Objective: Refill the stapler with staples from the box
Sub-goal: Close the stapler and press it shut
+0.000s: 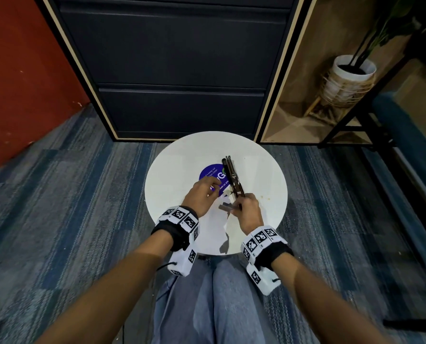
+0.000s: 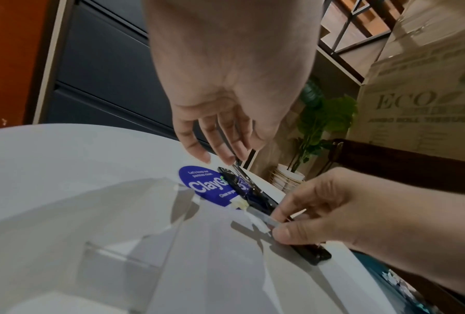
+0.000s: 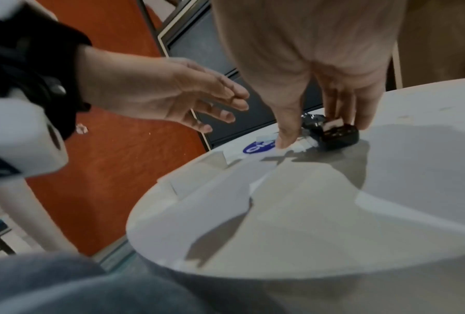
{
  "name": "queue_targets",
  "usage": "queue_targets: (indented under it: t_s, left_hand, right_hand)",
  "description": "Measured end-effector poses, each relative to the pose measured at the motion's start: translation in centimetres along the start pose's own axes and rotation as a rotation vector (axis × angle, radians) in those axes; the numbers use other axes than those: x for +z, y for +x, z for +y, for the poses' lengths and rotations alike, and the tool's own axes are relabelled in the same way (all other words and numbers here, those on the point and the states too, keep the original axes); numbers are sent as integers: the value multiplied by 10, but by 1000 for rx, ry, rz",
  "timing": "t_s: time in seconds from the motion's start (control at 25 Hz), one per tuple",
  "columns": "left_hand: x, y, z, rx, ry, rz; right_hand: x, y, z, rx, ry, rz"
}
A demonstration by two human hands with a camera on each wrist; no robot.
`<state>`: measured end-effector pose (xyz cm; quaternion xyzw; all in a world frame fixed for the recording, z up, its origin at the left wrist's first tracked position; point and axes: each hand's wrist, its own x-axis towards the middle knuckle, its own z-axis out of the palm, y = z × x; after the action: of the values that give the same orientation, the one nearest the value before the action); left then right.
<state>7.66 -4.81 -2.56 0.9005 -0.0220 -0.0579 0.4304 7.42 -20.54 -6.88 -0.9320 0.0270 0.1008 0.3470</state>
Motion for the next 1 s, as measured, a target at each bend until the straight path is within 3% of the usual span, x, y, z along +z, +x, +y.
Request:
queue_targets:
  t_s: [0.08, 0.28, 0.44, 0.56, 0.72, 1.0]
  left_hand:
    - [-2, 0, -7, 7, 41, 8]
    - [-10, 1, -21, 66, 314, 12]
    - [-8, 7, -23, 68, 539, -135]
    - [-1, 10, -31, -12, 619, -192]
    - [2, 7, -36, -57, 539, -150]
    - [0, 5, -33, -44, 534, -153]
  right_hand:
    - [2, 6, 4, -12, -90, -23]
    - [-25, 18, 21, -223, -274, -140]
    - [-39, 26, 23, -339, -379, -250]
    - [-44, 20, 23, -359, -151, -159]
    - [-47, 19, 18, -332, -1, 35]
    - [-51, 32, 11, -253, -203, -49]
